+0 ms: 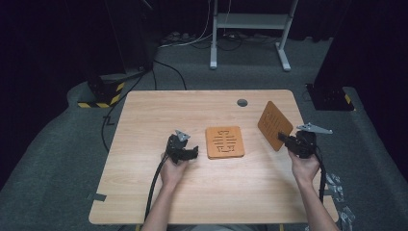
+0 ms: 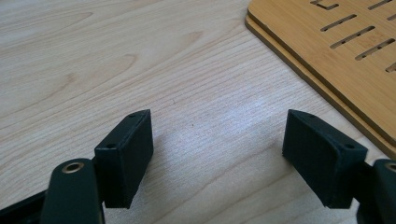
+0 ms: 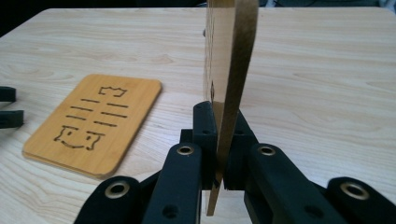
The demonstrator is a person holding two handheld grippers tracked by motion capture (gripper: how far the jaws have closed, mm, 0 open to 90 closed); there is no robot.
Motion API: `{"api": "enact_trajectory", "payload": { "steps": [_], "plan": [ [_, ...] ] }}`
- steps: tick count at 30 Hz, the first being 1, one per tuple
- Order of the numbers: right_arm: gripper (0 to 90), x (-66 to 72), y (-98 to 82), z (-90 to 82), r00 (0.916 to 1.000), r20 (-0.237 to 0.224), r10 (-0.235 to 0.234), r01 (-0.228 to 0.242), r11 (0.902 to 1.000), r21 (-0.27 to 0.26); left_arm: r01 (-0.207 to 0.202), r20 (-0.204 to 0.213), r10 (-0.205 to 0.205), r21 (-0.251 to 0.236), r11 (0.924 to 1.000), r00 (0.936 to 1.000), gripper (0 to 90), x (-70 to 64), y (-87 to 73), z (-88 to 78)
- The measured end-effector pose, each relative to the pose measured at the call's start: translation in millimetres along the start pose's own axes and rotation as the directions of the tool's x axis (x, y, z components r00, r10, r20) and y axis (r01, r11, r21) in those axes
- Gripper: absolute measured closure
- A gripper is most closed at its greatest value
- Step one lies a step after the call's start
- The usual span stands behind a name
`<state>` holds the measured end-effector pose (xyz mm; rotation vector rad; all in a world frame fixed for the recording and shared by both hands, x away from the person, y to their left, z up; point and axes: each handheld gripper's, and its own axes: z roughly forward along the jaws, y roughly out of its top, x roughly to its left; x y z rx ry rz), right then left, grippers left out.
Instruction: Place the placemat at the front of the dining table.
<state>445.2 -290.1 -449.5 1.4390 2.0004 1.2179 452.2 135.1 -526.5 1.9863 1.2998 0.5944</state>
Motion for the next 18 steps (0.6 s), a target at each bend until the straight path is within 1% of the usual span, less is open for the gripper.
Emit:
{"api": "enact_trajectory", "payload": {
  "steps": [5,7,10,11,18],
  "plan": [
    [86.5,-7.8,-5.4,0.5,0.9995,0.021,0.022,-0.022,0.9998,-0.001,0.0,-0.001,0.0,0.0,1.0,1.0,24.6,-0.1,0.0,-0.1],
    [86.5,-10.4,-7.4,1.0,0.999,0.032,0.032,-0.032,0.9994,-0.01,0.0,-0.001,0.0,0.0,1.0,1.0,24.6,-0.1,0.0,-0.1],
    [86.5,-13.1,-9.7,1.0,0.9984,0.04,0.041,-0.041,0.9992,0.0,0.0,-0.001,0.0,0.0,1.0,1.0,24.6,-0.1,0.0,0.0],
    [86.5,-13.7,-10.7,1.9,0.9981,0.047,0.041,-0.041,0.9991,-0.006,0.0,-0.001,0.0,0.0,1.0,1.0,24.6,-0.1,0.0,-0.1],
    [86.3,-15.2,-15.6,7.1,0.9967,0.07,0.042,-0.043,0.999,0.014,0.0,-0.001,0.0,0.001,1.0,1.0,24.6,-0.1,0.0,-0.1]
  ]
}}
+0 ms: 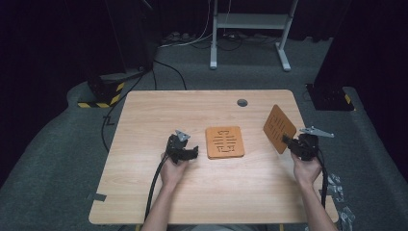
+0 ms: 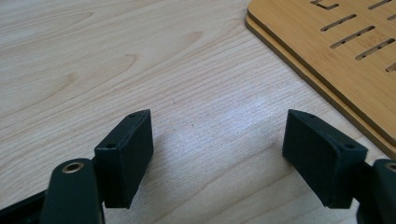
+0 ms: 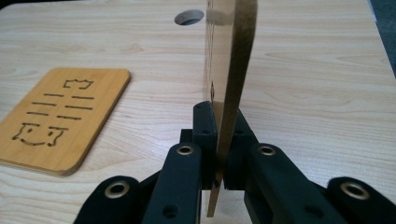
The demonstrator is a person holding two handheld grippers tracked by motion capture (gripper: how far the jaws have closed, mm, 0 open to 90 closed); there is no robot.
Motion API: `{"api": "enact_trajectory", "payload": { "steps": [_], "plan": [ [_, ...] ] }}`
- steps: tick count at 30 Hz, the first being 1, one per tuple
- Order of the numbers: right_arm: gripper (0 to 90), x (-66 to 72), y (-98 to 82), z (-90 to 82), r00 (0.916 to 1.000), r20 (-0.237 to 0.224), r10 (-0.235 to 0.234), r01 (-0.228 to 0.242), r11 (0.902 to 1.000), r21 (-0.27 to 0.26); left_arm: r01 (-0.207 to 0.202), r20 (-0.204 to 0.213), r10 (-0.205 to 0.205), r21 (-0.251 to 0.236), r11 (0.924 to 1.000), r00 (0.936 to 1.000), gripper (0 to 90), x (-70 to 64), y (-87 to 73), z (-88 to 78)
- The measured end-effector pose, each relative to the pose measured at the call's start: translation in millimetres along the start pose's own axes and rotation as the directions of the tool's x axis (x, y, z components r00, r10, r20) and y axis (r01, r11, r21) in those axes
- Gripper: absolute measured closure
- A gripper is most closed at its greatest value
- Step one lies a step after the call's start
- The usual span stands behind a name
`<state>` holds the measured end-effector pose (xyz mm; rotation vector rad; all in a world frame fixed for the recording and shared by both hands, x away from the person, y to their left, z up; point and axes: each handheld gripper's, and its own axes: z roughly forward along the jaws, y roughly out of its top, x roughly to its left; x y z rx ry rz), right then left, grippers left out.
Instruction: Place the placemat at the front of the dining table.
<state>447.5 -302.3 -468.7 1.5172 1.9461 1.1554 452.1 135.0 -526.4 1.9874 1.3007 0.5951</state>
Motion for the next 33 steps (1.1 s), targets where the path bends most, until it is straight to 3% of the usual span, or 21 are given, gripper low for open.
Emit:
{"api": "enact_trajectory", "payload": {
  "steps": [9,20,27,32,33],
  "plan": [
    [83.5,-0.4,-2.8,3.2,0.9985,0.051,-0.018,0.019,0.9998,-0.002,0.0,-0.001,0.0,0.0,1.0,1.0,24.5,-0.2,0.0,-0.1],
    [57.1,-13.6,-8.4,9.0,0.993,0.118,0.01,-0.014,0.9993,0.036,-0.002,-0.001,0.002,0.0,1.0,1.0,24.6,-0.2,0.0,-0.1],
    [33.1,-20.9,-10.2,15.0,0.9746,0.224,0.003,-0.019,0.9974,0.069,-0.002,-0.002,0.002,-0.001,1.0,1.0,24.5,-0.4,0.0,-0.1],
    [15.1,-29.4,-12.7,19.0,0.9569,0.29,0.02,-0.059,0.9901,0.128,-0.002,-0.003,0.002,-0.001,1.0,1.0,24.5,-0.5,0.0,-0.1],
    [14.3,-29.3,-13.6,20.9,0.9473,0.32,0.006,-0.05,0.9906,0.127,-0.002,-0.003,0.002,-0.001,1.0,1.0,24.6,-0.5,0.0,-0.1]
  ]
}}
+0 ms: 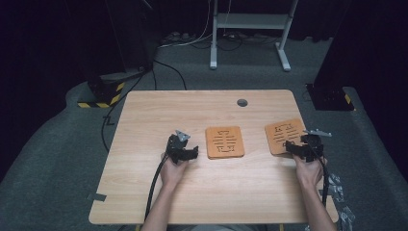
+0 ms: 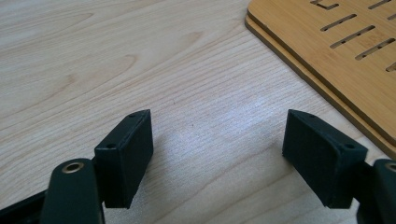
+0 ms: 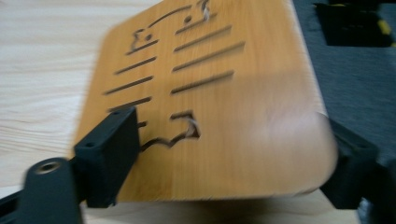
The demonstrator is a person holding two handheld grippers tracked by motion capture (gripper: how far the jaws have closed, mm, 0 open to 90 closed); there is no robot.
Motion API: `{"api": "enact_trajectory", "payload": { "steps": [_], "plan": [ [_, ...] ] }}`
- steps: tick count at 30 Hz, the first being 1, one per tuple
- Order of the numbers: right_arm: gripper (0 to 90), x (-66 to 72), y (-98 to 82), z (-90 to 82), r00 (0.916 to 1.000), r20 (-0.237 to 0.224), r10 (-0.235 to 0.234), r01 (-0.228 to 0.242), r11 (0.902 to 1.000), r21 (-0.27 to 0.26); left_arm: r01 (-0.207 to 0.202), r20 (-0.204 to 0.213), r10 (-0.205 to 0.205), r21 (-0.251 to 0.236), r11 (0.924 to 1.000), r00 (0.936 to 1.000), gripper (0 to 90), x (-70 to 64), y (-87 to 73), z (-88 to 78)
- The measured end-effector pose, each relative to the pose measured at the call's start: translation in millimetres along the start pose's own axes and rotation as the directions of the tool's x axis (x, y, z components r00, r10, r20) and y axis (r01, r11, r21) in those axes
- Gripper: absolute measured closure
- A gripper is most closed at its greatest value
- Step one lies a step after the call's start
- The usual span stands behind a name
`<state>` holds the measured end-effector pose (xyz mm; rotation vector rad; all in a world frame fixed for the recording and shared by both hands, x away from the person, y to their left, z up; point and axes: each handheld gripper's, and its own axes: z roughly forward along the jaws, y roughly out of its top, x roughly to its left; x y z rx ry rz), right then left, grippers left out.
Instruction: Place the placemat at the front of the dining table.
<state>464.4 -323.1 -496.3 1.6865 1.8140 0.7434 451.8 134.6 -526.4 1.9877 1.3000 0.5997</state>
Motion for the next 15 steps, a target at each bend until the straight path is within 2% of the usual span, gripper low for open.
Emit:
{"api": "enact_trajectory", "payload": {
  "steps": [1,4,11,15],
  "plan": [
    [12.4,-0.3,-0.2,0.9,0.9998,0.015,-0.01,0.01,0.9999,0.008,0.001,0.001,-0.001,0.0,1.0,1.0,24.6,0.0,0.0,0.0],
    [10.6,-1.7,-1.3,2.5,0.9999,0.001,-0.011,0.011,0.9996,0.025,0.003,0.005,-0.003,0.003,1.0,1.0,24.6,0.5,-0.1,-0.1],
    [12.7,8.4,-10.6,-0.9,0.9961,-0.078,-0.042,0.043,0.999,0.016,0.007,0.008,-0.007,0.002,1.0,0.9999,24.7,0.8,-0.3,0.0],
    [12.7,22.1,-15.0,-6.0,0.9917,-0.12,-0.048,0.05,0.9987,0.015,0.01,0.009,-0.01,-0.001,1.0,0.9999,24.7,0.5,-0.4,0.1]
  ]
}}
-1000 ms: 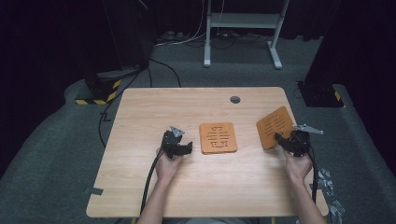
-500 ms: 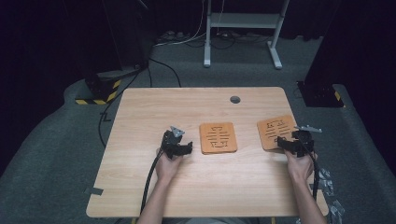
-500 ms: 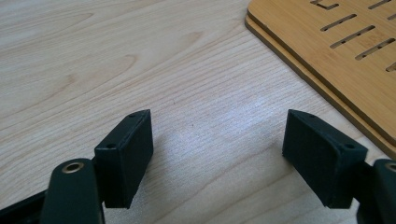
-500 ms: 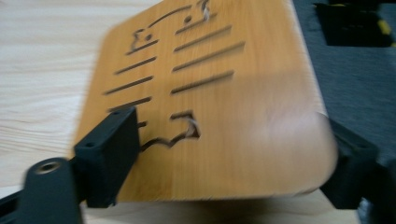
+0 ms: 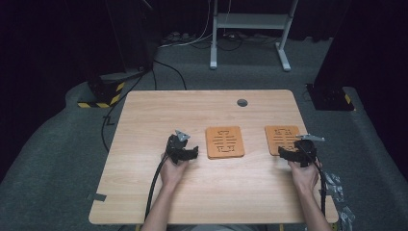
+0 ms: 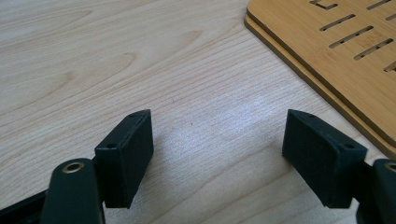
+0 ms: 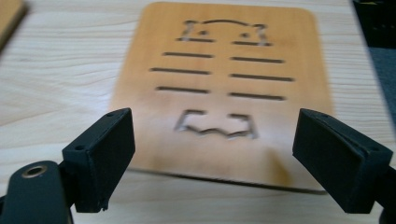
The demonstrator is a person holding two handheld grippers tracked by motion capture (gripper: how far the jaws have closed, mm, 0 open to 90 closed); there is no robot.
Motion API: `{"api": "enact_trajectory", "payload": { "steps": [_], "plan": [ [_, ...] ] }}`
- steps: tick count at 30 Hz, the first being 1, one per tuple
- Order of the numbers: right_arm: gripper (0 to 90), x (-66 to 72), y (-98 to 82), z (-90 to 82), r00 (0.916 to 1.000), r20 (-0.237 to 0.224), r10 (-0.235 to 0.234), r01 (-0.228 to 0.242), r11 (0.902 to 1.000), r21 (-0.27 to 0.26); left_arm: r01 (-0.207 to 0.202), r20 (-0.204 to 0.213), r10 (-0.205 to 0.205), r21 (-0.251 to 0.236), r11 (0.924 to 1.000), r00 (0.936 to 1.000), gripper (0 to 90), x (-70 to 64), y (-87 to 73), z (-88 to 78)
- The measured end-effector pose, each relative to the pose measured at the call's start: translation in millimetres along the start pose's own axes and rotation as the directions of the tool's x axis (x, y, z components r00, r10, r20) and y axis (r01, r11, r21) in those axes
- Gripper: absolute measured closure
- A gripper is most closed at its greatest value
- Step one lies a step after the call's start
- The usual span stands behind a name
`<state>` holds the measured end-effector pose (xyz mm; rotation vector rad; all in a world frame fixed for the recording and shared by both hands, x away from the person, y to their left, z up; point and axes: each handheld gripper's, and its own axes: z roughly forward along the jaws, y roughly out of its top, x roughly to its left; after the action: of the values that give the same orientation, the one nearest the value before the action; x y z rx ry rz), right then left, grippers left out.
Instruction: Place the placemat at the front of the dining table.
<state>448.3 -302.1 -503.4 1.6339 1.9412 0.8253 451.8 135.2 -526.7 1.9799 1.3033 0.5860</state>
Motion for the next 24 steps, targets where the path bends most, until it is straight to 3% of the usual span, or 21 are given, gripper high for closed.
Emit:
{"api": "enact_trajectory", "payload": {
  "steps": [3,9,17,20,24],
  "plan": [
    [13.4,15.1,-1.9,-4.1,0.9986,-0.042,-0.034,0.033,0.9991,-0.028,0.001,0.0,-0.001,0.0,1.0,1.0,24.7,-0.1,0.0,0.0],
    [13.6,44.8,-13.9,-5.5,0.9863,-0.147,-0.074,0.072,0.9972,-0.021,0.003,0.0,-0.003,-0.002,1.0,1.0,24.7,-0.3,-0.2,0.0],
    [14.4,83.9,-23.4,-2.2,0.9538,-0.242,-0.177,0.179,0.9837,-0.016,0.006,-0.001,-0.006,-0.002,1.0,1.0,24.7,-0.6,-0.4,-0.3],
    [14.4,93.9,-25.6,1.8,0.9396,-0.264,-0.217,0.22,0.9753,-0.02,0.007,-0.002,-0.007,-0.001,1.0,1.0,24.7,-0.7,-0.5,-0.5],
    [14.2,103.4,-27.2,4.0,0.9281,-0.281,-0.244,0.244,0.9691,-0.038,0.007,-0.002,-0.007,-0.001,1.0,1.0,24.6,-0.8,-0.7,-0.7]
  ]
}}
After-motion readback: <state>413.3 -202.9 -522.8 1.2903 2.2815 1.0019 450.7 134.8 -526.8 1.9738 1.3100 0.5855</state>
